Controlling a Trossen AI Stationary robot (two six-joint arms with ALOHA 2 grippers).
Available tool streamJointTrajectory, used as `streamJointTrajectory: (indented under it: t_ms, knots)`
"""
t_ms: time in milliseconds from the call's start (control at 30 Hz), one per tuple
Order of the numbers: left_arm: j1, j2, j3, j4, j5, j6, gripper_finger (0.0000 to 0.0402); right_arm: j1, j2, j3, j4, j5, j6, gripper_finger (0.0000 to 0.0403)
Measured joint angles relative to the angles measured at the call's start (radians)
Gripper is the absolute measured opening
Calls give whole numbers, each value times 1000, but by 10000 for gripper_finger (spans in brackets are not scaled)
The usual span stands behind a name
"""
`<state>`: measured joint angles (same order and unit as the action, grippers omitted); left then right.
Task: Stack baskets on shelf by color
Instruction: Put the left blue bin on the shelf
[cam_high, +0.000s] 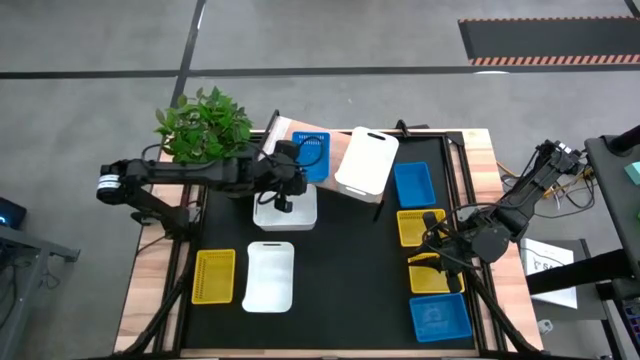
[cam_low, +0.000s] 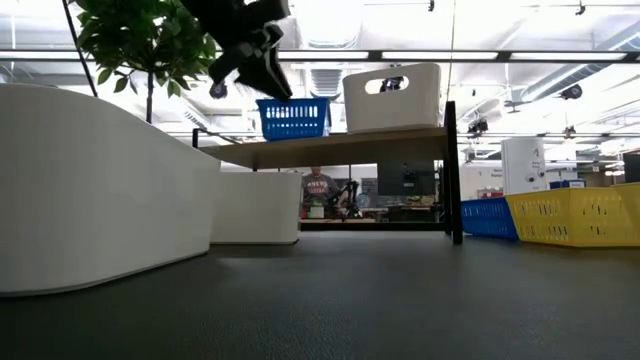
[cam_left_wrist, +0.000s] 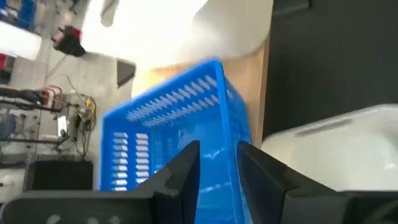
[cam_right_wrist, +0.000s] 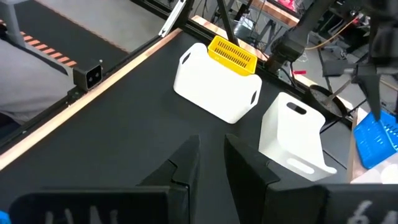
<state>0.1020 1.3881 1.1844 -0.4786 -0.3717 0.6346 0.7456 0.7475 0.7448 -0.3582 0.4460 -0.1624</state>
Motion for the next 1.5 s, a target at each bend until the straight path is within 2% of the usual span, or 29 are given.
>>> streamJointTrajectory:
  t_ms: [133,267,367,700,833,967,1267,1500]
  knots:
    - [-37,-5,25,22,1,-11,91,0,0,0,-1,0,21,66]
    - [-59,-3,24,172,1,-161,87,0,0,0,-2,0,40,66]
    - [-65,4,23,190,8,-233,76,0,0,0,-3,0,52,66]
    - [-66,115,26,232,23,-287,31,0,0,0,-6,0,58,66]
    - [-65,132,26,234,-3,-288,26,0,0,0,-7,0,58,66]
    - [-63,124,26,235,-4,-289,41,0,0,0,-7,0,57,66]
    - [-50,119,20,227,-23,-285,124,0,0,0,-7,0,57,66]
    - [-51,75,38,170,-27,-206,137,0,0,0,-8,0,57,66]
